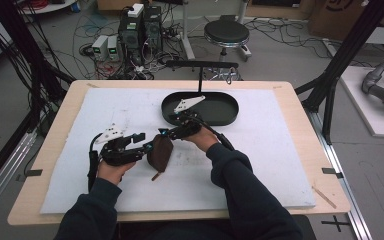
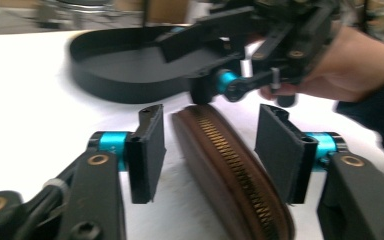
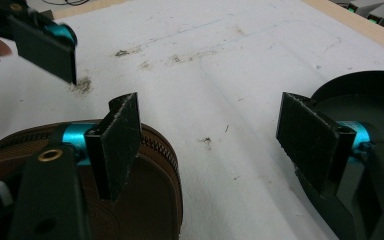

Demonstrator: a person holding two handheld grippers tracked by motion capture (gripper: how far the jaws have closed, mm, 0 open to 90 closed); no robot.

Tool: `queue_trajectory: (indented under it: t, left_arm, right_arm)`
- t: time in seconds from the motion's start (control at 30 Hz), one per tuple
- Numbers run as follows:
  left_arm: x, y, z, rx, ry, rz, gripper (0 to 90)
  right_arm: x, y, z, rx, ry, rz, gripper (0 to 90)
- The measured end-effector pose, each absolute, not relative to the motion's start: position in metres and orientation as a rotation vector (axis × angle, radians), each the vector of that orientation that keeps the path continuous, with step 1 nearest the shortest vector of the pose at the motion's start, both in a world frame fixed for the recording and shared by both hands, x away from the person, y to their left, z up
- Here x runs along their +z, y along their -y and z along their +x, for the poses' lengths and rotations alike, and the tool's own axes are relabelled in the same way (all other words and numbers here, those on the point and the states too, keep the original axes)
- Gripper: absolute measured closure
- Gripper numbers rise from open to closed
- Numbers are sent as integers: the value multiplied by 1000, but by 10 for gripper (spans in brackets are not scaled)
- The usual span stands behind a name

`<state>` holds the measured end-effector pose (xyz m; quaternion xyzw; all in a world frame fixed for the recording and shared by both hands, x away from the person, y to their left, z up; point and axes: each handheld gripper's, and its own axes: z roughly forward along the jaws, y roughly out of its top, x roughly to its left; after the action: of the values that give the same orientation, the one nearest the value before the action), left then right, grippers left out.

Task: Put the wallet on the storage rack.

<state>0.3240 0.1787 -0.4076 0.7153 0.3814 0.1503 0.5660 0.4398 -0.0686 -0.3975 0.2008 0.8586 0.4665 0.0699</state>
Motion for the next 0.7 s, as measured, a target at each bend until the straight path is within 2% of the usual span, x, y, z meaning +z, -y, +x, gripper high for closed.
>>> queue_trajectory:
  t: [0.17,0.37,0.43,0.47,0.57,0.7]
  left_arm:
    - [-413,-169,322,303,-963,1755,307]
    - [-423,-156,327,250,-1008,1815,283]
    - [-424,-154,329,237,-992,1828,335]
    - [-424,-152,329,255,-989,1849,404]
    - [-426,-152,331,233,-997,1859,532]
    - [-425,-154,331,216,-975,1844,596]
  right_arm:
    - [-398,68,440,1400,-2579,604,266]
    - [-396,69,439,1390,-2578,601,266]
    - [-395,70,439,1387,-2578,604,266]
    - [-395,71,438,1393,-2579,606,266]
    - [-391,80,437,1394,-2570,615,265]
    - [-380,101,433,1374,-2547,634,262]
